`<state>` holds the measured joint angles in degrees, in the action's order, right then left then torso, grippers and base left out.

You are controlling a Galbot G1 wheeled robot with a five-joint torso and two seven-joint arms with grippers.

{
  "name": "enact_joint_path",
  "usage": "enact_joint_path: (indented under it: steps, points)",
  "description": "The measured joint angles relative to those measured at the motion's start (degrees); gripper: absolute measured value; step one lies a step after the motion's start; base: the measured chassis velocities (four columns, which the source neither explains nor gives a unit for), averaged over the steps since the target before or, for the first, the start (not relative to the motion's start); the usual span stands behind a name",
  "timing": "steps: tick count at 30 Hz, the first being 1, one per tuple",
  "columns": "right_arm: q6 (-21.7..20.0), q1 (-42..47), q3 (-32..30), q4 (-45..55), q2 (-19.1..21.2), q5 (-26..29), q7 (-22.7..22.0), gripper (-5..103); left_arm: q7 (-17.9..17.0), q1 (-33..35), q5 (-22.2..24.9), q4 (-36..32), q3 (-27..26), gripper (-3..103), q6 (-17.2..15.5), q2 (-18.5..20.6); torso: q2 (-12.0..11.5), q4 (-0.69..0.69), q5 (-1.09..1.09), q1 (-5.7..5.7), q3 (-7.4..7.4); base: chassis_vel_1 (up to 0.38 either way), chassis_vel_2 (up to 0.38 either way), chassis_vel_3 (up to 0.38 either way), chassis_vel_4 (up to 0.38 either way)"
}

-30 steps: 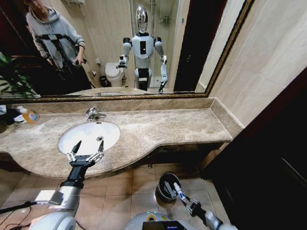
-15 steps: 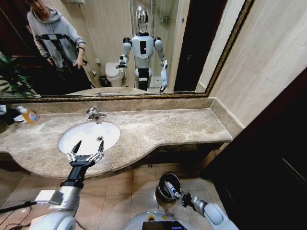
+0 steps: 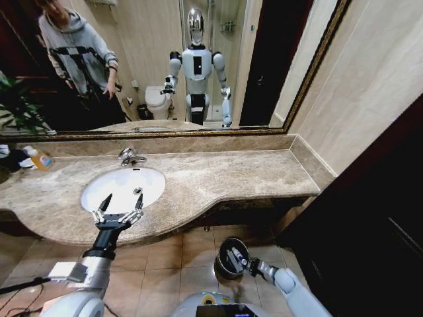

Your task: Pick up the trash from the sink and place it in the trash bin.

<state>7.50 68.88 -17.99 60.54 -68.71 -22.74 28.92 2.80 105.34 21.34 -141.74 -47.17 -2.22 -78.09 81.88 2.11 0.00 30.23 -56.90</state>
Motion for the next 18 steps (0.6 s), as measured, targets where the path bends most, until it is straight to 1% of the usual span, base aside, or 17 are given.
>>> enact_joint_path:
  steps: [1,2,5,6,7,8,9,10,12,13,14,15,16,18]
  points:
    - [0.3,-0.2,0.0,-0.4,0.0,0.2,0.0,41,0.0,0.0,0.0,0.0,0.0,100,0.0,0.0,0.0,0.0,0.0,0.0,0.0,0.0,0.0,0.0,0.0]
    - [0.3,-0.2,0.0,-0.4,0.0,0.2,0.0,41,0.0,0.0,0.0,0.0,0.0,100,0.0,0.0,0.0,0.0,0.0,0.0,0.0,0.0,0.0,0.0,0.0]
    - [0.6,-0.2,0.0,-0.9,-0.1,0.3,-0.3,57,0.0,0.0,0.0,0.0,0.0,100,0.0,0.0,0.0,0.0,0.0,0.0,0.0,0.0,0.0,0.0,0.0]
    - [0.6,-0.2,0.0,-0.9,-0.1,0.3,-0.3,57,0.0,0.0,0.0,0.0,0.0,100,0.0,0.0,0.0,0.0,0.0,0.0,0.0,0.0,0.0,0.0,0.0]
    - [0.6,-0.1,-0.1,-0.9,-0.1,0.4,-0.4,63,0.0,0.0,0.0,0.0,0.0,100,0.0,0.0,0.0,0.0,0.0,0.0,0.0,0.0,0.0,0.0,0.0]
    - [0.6,0.0,-0.1,-0.9,-0.1,0.7,-0.5,63,0.0,0.0,0.0,0.0,0.0,100,0.0,0.0,0.0,0.0,0.0,0.0,0.0,0.0,0.0,0.0,0.0]
    - [0.8,0.2,-0.4,-0.9,-0.1,1.5,-0.8,74,0.0,0.0,0.0,0.0,0.0,100,0.0,0.0,0.0,0.0,0.01,0.0,0.0,0.0,0.0,0.0,0.0]
    - [0.9,0.2,-0.5,-0.8,-0.1,2.0,-1.0,74,0.0,0.0,0.0,0.0,0.0,100,0.0,0.0,0.0,0.0,0.01,-0.01,0.0,0.0,0.0,0.0,0.0]
    - [0.7,1.2,-1.8,0.6,-0.1,6.7,-2.0,85,0.0,0.0,0.0,0.0,0.0,100,0.0,0.0,0.0,0.0,0.02,0.0,0.0,0.0,0.0,0.0,0.0]
    - [0.7,1.2,-1.8,0.6,-0.1,6.7,-2.0,85,0.0,0.0,0.0,0.0,0.0,100,0.0,0.0,0.0,0.0,0.02,0.0,0.0,0.0,0.0,0.0,0.0]
    - [0.4,2.0,-2.5,2.0,0.0,9.0,-2.3,90,0.0,0.0,0.0,0.0,0.0,100,0.0,0.0,0.0,0.01,0.03,0.0,0.0,0.0,0.0,0.0,0.0]
    - [-0.1,3.8,-3.5,5.0,0.5,13.2,-3.3,95,0.0,0.0,0.0,0.0,0.0,100,0.0,0.0,0.0,0.0,0.02,0.0,0.0,0.0,0.0,0.0,0.0]
    - [-0.1,3.8,-3.5,5.0,0.5,13.2,-3.3,95,0.0,0.0,0.0,0.0,0.0,100,0.0,0.0,0.0,0.0,0.02,0.0,0.0,0.0,0.0,0.0,0.0]
    - [-1.9,7.2,-5.1,11.6,3.0,24.5,-5.6,99,0.0,0.0,0.0,0.0,0.0,100,0.0,0.0,0.0,0.0,0.02,-0.01,0.0,0.0,0.0,0.0,0.0]
